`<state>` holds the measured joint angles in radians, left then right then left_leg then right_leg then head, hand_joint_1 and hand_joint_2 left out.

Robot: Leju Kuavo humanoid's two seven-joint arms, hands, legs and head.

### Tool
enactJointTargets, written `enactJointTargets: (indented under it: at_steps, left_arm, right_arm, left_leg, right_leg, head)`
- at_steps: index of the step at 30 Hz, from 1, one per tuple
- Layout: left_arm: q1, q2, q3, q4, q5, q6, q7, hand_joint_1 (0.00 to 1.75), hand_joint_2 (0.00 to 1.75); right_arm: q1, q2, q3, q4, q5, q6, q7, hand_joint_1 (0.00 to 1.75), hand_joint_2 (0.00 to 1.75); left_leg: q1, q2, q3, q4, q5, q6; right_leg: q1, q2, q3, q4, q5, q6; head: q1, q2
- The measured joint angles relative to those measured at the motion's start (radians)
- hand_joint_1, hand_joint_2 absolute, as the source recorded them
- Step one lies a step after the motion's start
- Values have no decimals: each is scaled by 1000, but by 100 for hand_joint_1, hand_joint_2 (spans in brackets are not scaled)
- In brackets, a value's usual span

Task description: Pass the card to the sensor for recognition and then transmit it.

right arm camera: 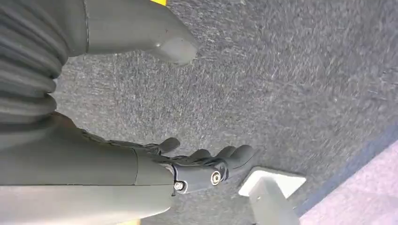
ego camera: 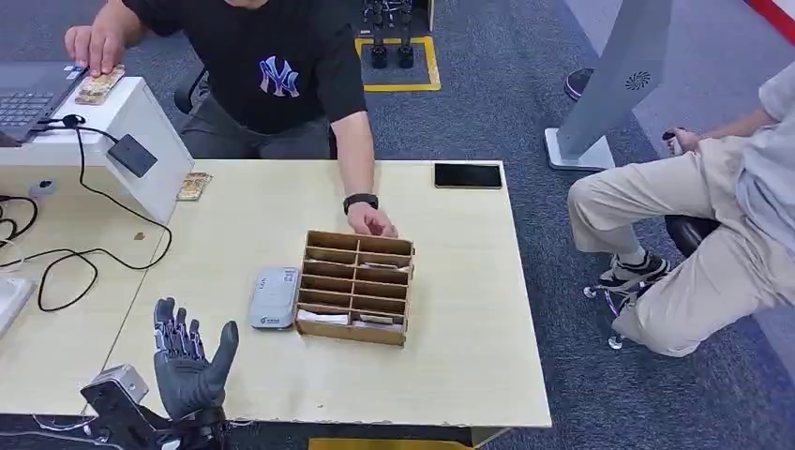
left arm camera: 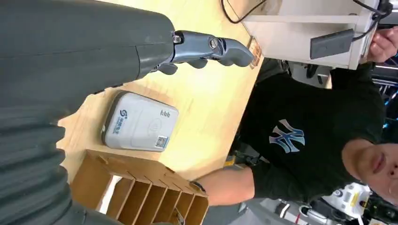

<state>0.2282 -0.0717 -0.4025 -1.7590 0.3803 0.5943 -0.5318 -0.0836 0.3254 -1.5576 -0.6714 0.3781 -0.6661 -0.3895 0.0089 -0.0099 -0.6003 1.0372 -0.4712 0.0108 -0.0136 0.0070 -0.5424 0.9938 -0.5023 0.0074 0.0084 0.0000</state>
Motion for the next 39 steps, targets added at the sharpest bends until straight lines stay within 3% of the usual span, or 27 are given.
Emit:
enactJointTargets:
  at_steps: [13,18,19,25,26,35,39]
  left_arm:
    - [2,1,-1,11,0,2,0,0,175]
    - [3,3,-4,13,11,6,2,0,175]
    - [3,4,-6,14,13,9,1,0,175]
    - [3,7,-11,20,21,20,-4,0,175]
    - [3,8,-12,23,23,22,-5,0,175]
    - [3,10,-16,31,24,44,-13,0,175]
    - [2,11,-16,34,31,52,-13,0,175]
  right_arm:
    - [5,2,-2,-27,14,0,-2,0,175]
    - [22,5,-2,-65,-15,0,-64,0,175]
    - [24,5,-2,-67,-22,0,-78,0,0]
    - [43,8,-2,-90,-41,0,-114,0,0]
    - [44,9,-3,-88,-55,0,-131,0,175]
    - [40,10,-2,-25,-159,0,-260,0,175]
    - [39,10,-2,-16,-157,0,-283,0,175]
  left_leg:
    - [0,0,0,0,0,0]
    - [0,0,0,0,0,0]
    - [0,0,0,0,0,0]
    - [0,0,0,0,-1,0]
    - [0,0,0,0,-1,0]
    - [0,0,0,0,-1,0]
    - [0,0,0,0,-1,0]
  right_leg:
    - [0,0,-1,0,0,0]
    - [0,0,0,0,0,0]
    - [0,0,0,0,0,0]
    - [0,0,-1,0,-1,0]
    - [0,0,0,0,-1,0]
    - [0,0,1,0,-1,0]
    - [0,0,1,0,-1,0]
  head:
    - [0,0]
    - [0,0]
    - [0,0]
    - [0,0]
    - [0,0]
    - [0,0]
    - [0,0]
